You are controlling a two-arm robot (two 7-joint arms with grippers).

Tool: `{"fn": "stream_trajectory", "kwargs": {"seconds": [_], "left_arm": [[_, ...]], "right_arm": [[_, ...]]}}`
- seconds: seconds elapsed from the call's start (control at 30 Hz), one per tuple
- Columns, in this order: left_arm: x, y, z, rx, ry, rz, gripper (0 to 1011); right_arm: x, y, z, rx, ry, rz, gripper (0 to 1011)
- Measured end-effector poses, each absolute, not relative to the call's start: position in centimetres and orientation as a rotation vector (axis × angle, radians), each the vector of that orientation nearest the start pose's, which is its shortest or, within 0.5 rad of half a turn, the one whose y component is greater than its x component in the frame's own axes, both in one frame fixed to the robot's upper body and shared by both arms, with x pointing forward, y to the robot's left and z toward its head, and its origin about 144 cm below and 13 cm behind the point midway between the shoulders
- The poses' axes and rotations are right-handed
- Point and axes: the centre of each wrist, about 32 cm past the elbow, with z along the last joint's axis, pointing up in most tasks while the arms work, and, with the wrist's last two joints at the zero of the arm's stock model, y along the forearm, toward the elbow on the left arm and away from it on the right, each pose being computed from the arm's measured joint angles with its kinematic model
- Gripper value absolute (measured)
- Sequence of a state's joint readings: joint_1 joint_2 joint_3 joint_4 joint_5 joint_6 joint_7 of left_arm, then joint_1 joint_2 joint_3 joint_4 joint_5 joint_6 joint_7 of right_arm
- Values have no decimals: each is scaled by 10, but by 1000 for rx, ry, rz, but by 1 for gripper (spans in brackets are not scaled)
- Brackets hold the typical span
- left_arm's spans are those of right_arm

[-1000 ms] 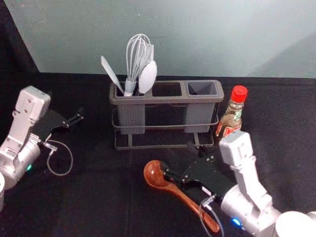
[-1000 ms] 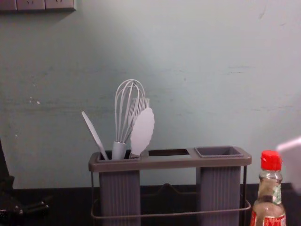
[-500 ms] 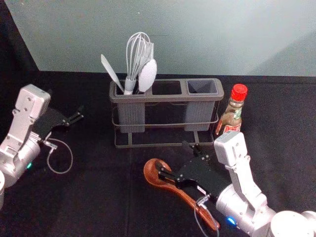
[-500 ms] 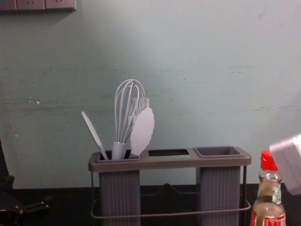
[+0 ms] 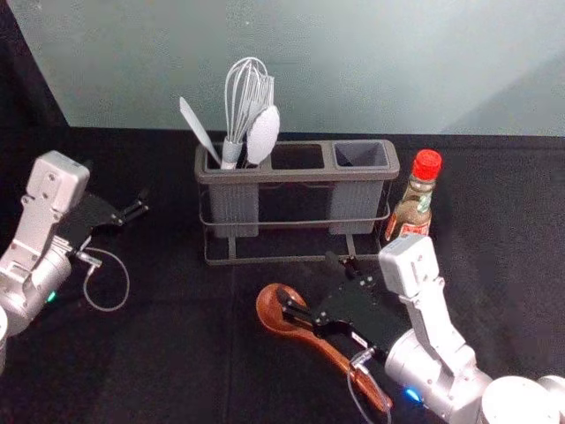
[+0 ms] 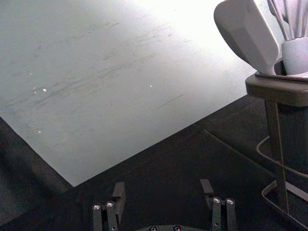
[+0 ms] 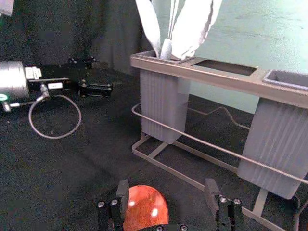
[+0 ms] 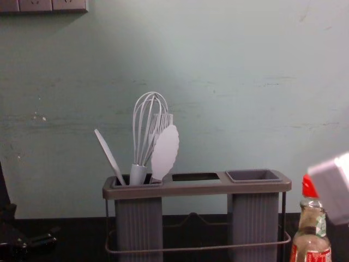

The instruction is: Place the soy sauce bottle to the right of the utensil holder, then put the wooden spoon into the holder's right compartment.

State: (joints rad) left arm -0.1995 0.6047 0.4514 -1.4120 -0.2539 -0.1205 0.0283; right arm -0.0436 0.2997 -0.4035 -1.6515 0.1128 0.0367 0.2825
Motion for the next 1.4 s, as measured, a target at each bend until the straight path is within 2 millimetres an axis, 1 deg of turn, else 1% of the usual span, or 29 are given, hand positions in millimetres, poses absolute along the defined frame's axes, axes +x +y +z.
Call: {"fn": "stream_trajectory", "kwargs": {"seconds": [0.2, 0.27, 0.3, 0.4, 0.5, 0.73, 0.83, 1.07, 1.4], "left_arm": [[489, 310, 1140, 304, -285, 1248, 1011], [489, 310, 1140, 304, -285, 1248, 1011], [489, 310, 1140, 304, -285, 1248, 1011], [489, 310, 1140, 304, -285, 1248, 1011], [489, 310, 1140, 304, -285, 1248, 1011], [489, 310, 1140, 304, -285, 1248, 1011], [489, 310, 1140, 304, -285, 1248, 1011], [489, 310, 1140, 304, -285, 1248, 1011], [489, 310, 1140, 304, -285, 1248, 1011]], "right_arm": [[417, -178, 1142, -262, -45, -880, 1000], [417, -173, 1150, -306, -27, -879, 1000], [419, -170, 1156, -332, -16, -877, 1000], [421, -166, 1165, -378, 0, -868, 1000], [426, -158, 1182, -443, 20, -857, 1000], [436, -145, 1206, -557, 63, -835, 1000], [441, -141, 1213, -594, 84, -832, 1000], [451, -136, 1218, -655, 134, -821, 1000], [459, -130, 1214, -683, 160, -788, 1000]]}}
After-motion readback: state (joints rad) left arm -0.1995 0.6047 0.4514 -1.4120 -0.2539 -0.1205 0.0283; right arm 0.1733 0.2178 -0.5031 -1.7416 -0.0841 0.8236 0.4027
